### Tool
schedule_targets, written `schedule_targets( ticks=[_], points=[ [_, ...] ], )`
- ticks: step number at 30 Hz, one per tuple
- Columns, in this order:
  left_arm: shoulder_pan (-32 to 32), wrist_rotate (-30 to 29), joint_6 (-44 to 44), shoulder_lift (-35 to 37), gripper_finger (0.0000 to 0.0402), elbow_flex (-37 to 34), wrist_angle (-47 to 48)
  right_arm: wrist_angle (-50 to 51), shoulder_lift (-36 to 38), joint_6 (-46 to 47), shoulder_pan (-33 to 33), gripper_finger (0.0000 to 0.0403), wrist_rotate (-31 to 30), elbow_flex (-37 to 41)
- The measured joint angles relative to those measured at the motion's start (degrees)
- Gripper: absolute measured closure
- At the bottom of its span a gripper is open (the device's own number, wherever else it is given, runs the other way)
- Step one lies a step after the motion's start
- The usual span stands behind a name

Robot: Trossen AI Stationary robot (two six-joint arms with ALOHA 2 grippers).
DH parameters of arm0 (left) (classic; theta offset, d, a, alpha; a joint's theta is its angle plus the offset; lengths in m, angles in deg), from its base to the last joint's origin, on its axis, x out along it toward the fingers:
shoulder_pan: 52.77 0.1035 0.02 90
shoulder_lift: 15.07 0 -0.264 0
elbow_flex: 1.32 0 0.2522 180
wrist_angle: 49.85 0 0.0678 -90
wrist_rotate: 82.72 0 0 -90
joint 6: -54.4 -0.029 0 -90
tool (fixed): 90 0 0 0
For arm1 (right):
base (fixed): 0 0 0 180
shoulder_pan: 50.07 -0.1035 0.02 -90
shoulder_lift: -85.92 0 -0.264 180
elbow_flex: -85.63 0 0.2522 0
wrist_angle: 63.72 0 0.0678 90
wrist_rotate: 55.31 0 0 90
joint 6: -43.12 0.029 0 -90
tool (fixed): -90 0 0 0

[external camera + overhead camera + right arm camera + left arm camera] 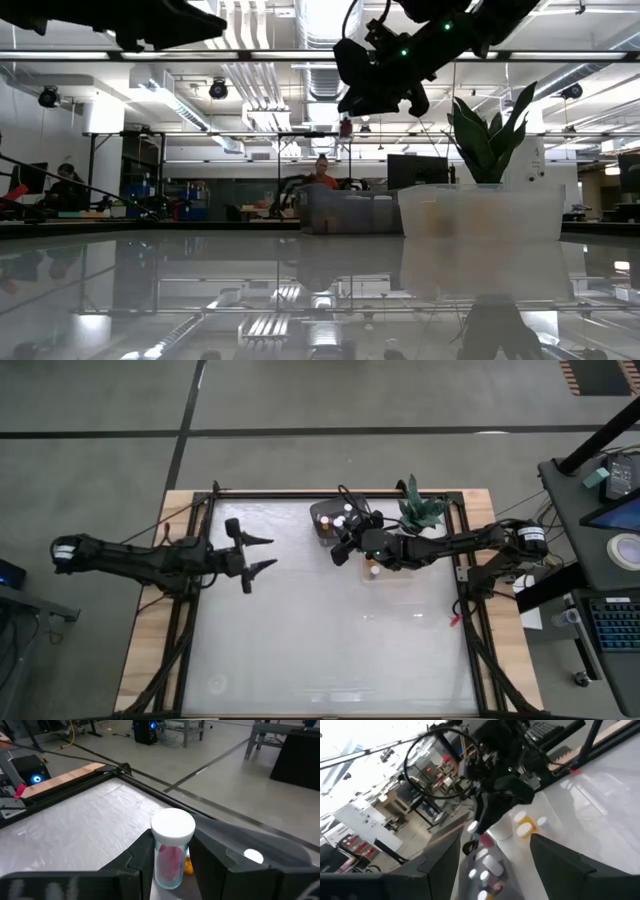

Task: Pick and place medicine bottles into bin by pill shape (circle, oval)
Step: Put the blue pill bottle into the transparent bin

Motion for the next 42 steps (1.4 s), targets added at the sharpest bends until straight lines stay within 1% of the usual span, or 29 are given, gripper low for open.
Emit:
schedule_targets(
  ticks=[6, 9, 19, 22, 27, 30, 33, 36, 38, 40, 42],
  points=[
    [0.0, 0.2, 0.1, 1.0, 0.0175, 0.0, -0.1, 0.0, 0.0, 2.2, 0.0, 0.0298, -0.4, 0.0],
    [0.0, 0.1, 0.1, 1.0, 0.0175, 0.0, 0.0, 0.0, 0.0, 2.2, 0.0, 0.0298, -1.7, 0.0],
    [0.0, -1.4, 0.0, 0.9, 0.0175, 0.0, -0.1, 0.6, 0.0, 2.1, 0.0, 0.0298, -2.4, 0.0],
    [0.0, -2.6, 0.0, 0.9, 0.0175, 0.0, 0.0, 3.8, 0.9, 2.6, -0.3, 0.0298, -5.4, 0.1],
    [0.0, -4.3, 0.0, 0.9, 0.0175, 0.0, 0.3, 14.4, 5.4, 7.8, -3.7, 0.0298, -14.1, 0.1],
    [0.0, -5.1, 0.0, 0.9, 0.0175, 0.0, 0.4, 22.1, 8.9, 11.6, -7.9, 0.0298, -18.2, 0.2],
    [0.0, -5.1, 0.0, 0.9, 0.0175, 0.0, 0.4, 31.4, 12.8, 18.9, -12.4, 0.0298, -21.8, 1.2],
    [0.0, -5.1, 0.0, 0.9, 0.0175, 0.0, 0.2, 42.0, 16.5, 27.3, -15.4, 0.0298, -21.9, 3.2],
    [0.0, -5.1, 0.0, 0.9, 0.0175, 0.0, 0.1, 48.3, 19.0, 30.0, -16.8, 0.0298, -18.6, 4.5],
    [0.0, -5.1, 0.0, 1.0, 0.0175, 0.0, -0.2, 51.5, 21.3, 30.6, -18.2, 0.0298, -14.3, 6.0],
    [0.0, -5.1, -0.2, 1.0, 0.0175, 0.0, -0.2, 51.8, 23.0, 30.8, -19.4, 0.0298, -13.0, 8.4]
  ],
)
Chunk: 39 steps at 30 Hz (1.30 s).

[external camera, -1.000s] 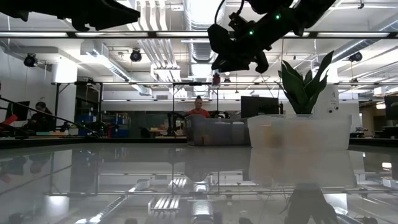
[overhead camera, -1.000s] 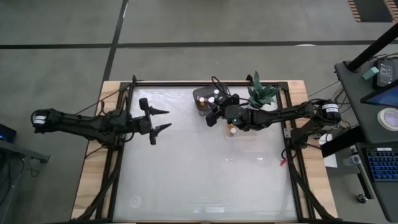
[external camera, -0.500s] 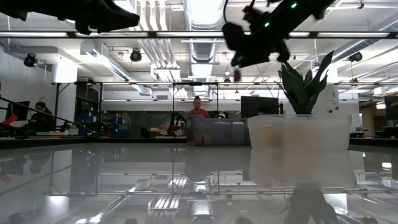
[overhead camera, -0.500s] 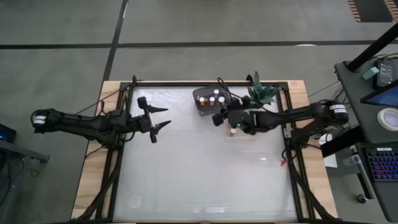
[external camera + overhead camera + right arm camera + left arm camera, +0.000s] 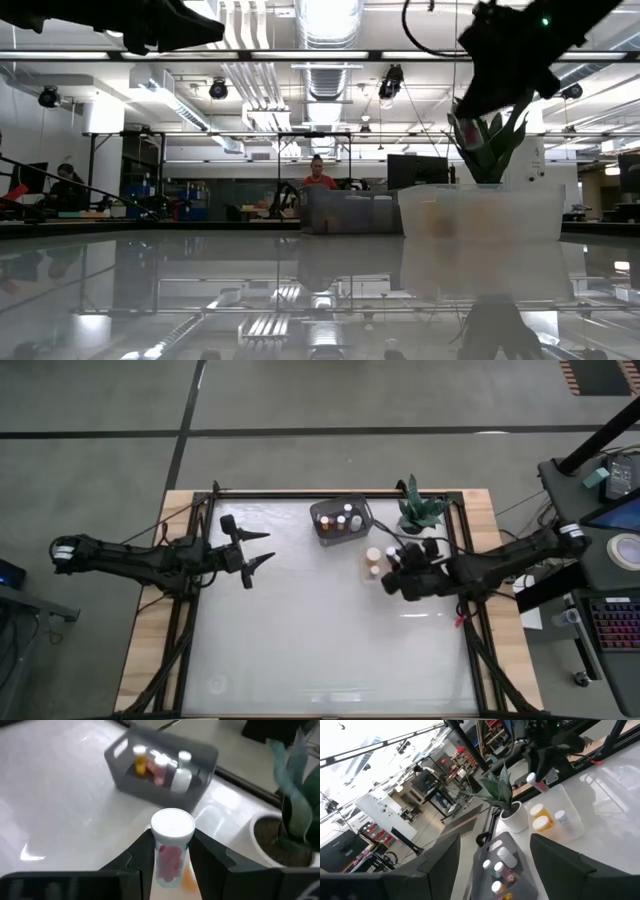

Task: Pick and place medicine bottles into bin by pill shape (circle, oval)
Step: Put the blue pill bottle into the transparent bin, then return to Home Position

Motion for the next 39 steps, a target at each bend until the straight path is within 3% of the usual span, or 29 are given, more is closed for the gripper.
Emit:
schedule_targets(
  ticks=[10, 20, 25, 39],
  points=[
    [0.0, 0.0, -0.4, 0.0, 0.0175, 0.0, -0.4, -2.2, 2.0, 9.6, -0.3, 0.0298, -0.5, 11.0],
    [0.0, 0.0, -0.9, 0.0, 0.0175, 0.0, -0.4, -19.6, 1.5, 3.0, -0.3, 0.0298, -0.5, 20.2],
    [0.0, 0.0, -0.9, -0.1, 0.0175, 0.0, -0.4, -21.6, 1.5, 1.9, -0.3, 0.0296, -0.5, 21.4],
    [0.0, 0.1, -0.9, -0.1, 0.0175, 0.0, -0.4, -21.6, 1.5, 1.9, -0.3, 0.0212, -0.5, 21.4]
  ],
)
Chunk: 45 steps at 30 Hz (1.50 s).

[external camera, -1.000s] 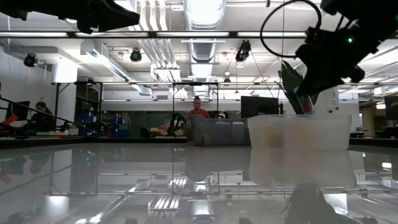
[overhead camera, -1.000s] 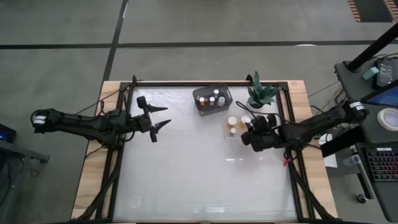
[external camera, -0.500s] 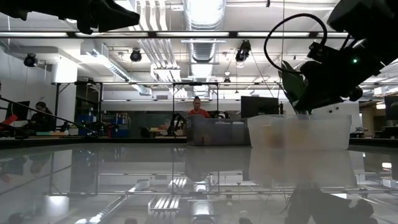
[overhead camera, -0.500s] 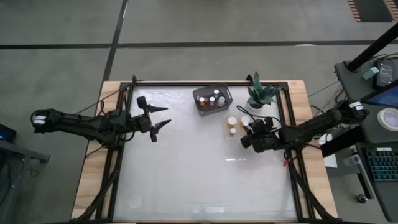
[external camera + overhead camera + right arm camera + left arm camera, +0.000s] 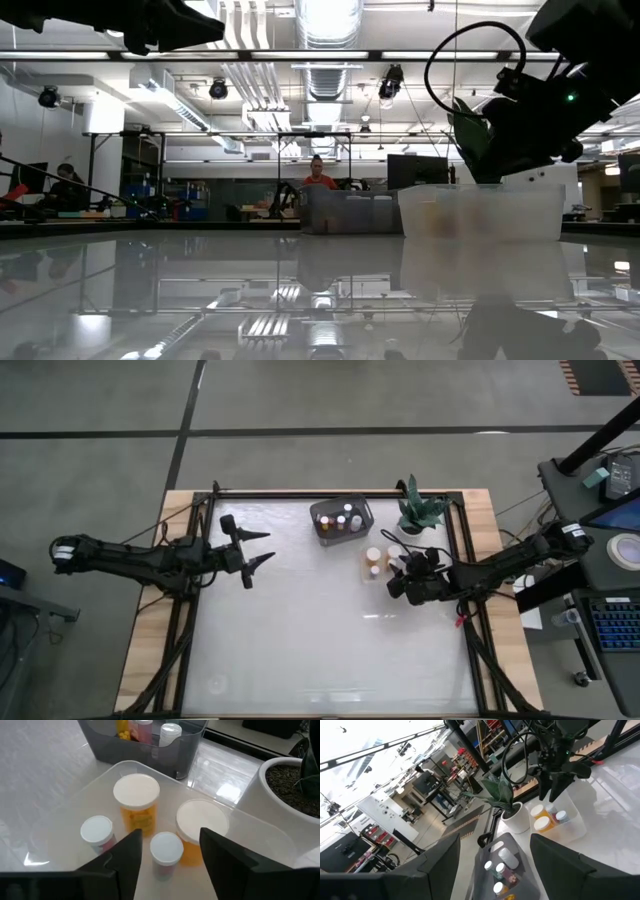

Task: Pick and place medicine bottles into bin by pill shape (circle, oval)
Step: Return to Home Position

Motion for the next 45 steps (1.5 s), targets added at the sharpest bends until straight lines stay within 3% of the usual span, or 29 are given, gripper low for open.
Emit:
schedule_targets(
  ticks=[6, 8, 10, 12, 15, 18, 22, 27, 30, 38, 45],
  points=[
    [0.0, 0.0, 0.1, 0.0, 0.0175, 0.0, 0.1, -0.3, 0.8, -1.7, -0.1, 0.0208, 0.0, -1.2],
    [-0.2, 0.0, 0.6, 0.5, 0.0175, 0.0, 2.2, -5.2, 1.3, -8.3, -0.7, 0.0211, -0.1, -2.7],
    [-1.1, 0.7, 1.3, 2.5, 0.0176, 0.0, 5.5, -16.3, 1.6, -21.5, -2.2, 0.0215, 0.1, -3.1],
    [-2.2, 5.2, 3.1, 5.6, 0.0180, 0.0, 7.6, -28.8, 1.6, -36.7, -4.0, 0.0219, 1.3, -2.8],
    [-2.5, 18.6, 6.6, 10.4, 0.0195, 0.0, 13.4, -42.8, 1.8, -54.0, -5.5, 0.0228, 5.1, -1.7],
    [-2.5, 28.3, 10.1, 14.5, 0.0215, 0.1, 22.5, -48.1, 3.5, -63.5, -3.6, 0.0237, 16.2, -0.4],
    [-2.4, 28.4, 18.7, 19.3, 0.0243, -1.4, 24.2, -48.2, 8.4, -65.2, 3.4, 0.0253, 31.0, 1.7],
    [-2.4, 26.7, 19.4, 25.9, 0.0274, -5.4, 20.7, -48.1, 15.6, -65.1, 13.2, 0.0270, 44.6, 5.9],
    [-2.4, 23.9, 21.0, 29.3, 0.0288, -8.1, 17.0, -48.4, 20.0, -65.2, 16.8, 0.0278, 46.8, 8.4],
    [-2.4, 23.1, 22.7, 37.9, 0.0297, -16.3, 15.7, -48.0, 32.1, -63.9, 20.1, 0.0283, 48.2, 16.0],
    [-2.4, 22.4, 22.8, 36.7, 0.0298, -18.6, 12.2, -47.9, 40.7, -63.9, 20.1, 0.0291, 48.3, 21.4]
  ],
)
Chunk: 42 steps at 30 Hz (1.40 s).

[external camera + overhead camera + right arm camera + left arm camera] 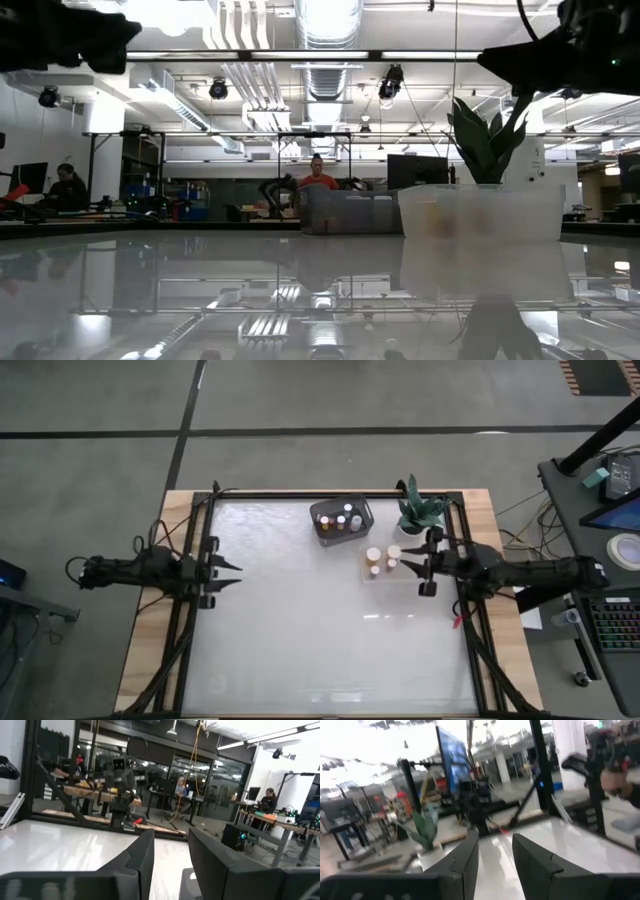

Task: Pick and place medicine bottles into bin by pill shape (circle, oval)
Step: Return to Home Position

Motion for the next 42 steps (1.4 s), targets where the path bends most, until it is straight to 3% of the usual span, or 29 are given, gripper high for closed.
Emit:
schedule_targets(
  ticks=[11, 20, 27, 30, 37, 42],
  points=[
    [0.0, 0.1, 1.4, 0.9, 0.0298, -8.1, -11.3, 9.6, 10.2, -0.1, 0.0, 0.0306, -0.2, 1.1],
    [0.0, 0.1, 7.2, 0.0, 0.0298, -8.6, -12.3, 19.0, 18.3, 4.9, 0.0, 0.0329, -3.5, 1.1],
    [0.0, 0.1, 14.4, -1.4, 0.0298, -8.6, -11.6, 26.0, 18.0, 12.3, 0.0, 0.0346, -3.3, 1.0],
    [0.0, 0.1, 14.5, -1.9, 0.0298, -8.6, -11.7, 28.6, 17.7, 13.7, 0.0, 0.0349, -4.0, 1.1],
    [0.0, 0.1, 14.4, -3.5, 0.0298, -8.7, -11.8, 32.1, 15.6, 31.3, 0.0, 0.0349, -6.2, 0.7],
    [0.0, 0.1, 14.4, -4.6, 0.0298, -8.7, -11.8, 32.2, 14.8, 33.9, 0.0, 0.0349, -6.3, 0.7]
  ],
)
